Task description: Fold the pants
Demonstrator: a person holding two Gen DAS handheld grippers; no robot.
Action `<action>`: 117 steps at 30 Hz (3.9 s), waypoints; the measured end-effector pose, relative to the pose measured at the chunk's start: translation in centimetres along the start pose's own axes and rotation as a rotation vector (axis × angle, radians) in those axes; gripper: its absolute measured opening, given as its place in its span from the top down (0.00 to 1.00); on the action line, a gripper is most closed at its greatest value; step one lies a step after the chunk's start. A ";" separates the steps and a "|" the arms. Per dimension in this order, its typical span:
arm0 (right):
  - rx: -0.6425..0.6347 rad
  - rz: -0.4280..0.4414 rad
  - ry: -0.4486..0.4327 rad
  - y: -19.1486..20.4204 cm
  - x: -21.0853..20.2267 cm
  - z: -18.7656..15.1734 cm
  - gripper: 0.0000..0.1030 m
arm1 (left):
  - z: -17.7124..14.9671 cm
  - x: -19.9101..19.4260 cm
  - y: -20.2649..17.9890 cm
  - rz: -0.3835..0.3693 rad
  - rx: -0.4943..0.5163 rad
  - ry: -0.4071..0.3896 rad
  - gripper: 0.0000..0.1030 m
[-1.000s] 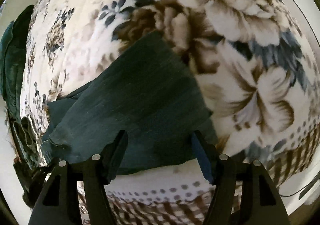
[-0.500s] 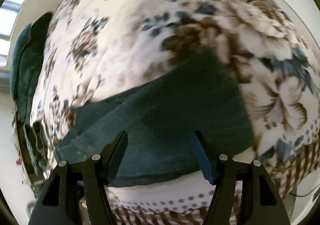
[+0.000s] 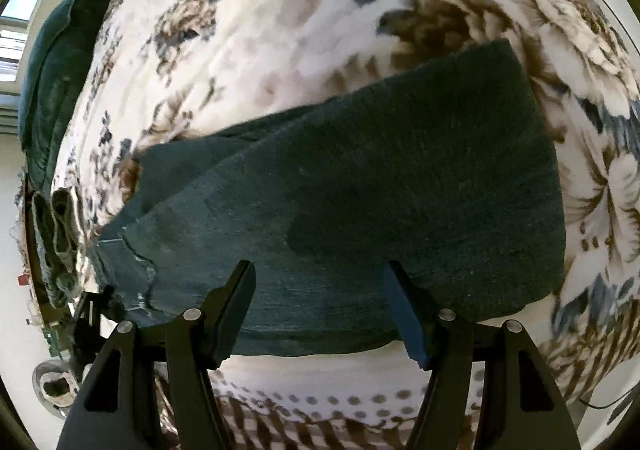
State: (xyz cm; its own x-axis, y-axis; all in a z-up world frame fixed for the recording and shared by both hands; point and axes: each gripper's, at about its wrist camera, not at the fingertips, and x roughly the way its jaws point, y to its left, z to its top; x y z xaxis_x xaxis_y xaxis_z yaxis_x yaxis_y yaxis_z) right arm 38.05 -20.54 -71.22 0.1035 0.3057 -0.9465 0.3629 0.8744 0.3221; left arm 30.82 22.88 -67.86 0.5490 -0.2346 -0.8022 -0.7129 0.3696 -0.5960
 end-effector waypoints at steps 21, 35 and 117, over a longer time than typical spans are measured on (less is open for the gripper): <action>0.121 0.481 0.110 -4.9 -2.9 3.3 0.33 | -22.5 -1.4 -17.3 -0.195 0.726 0.259 0.80; 0.094 0.750 0.462 -0.4 3.4 10.6 0.22 | -27.0 3.3 -15.8 -0.027 1.032 0.281 0.80; 0.119 0.427 0.173 -26.6 -3.6 9.5 0.19 | -17.5 11.8 -19.4 -0.076 0.522 0.562 0.13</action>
State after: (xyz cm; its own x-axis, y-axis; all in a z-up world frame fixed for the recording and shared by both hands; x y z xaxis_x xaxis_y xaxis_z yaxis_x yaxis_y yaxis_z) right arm 36.80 -48.46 -76.60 0.1148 0.6951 -0.7097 0.4264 0.6107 0.6672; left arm 43.47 -2.75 -66.38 0.1844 -0.6462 -0.7405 -0.3070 0.6779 -0.6680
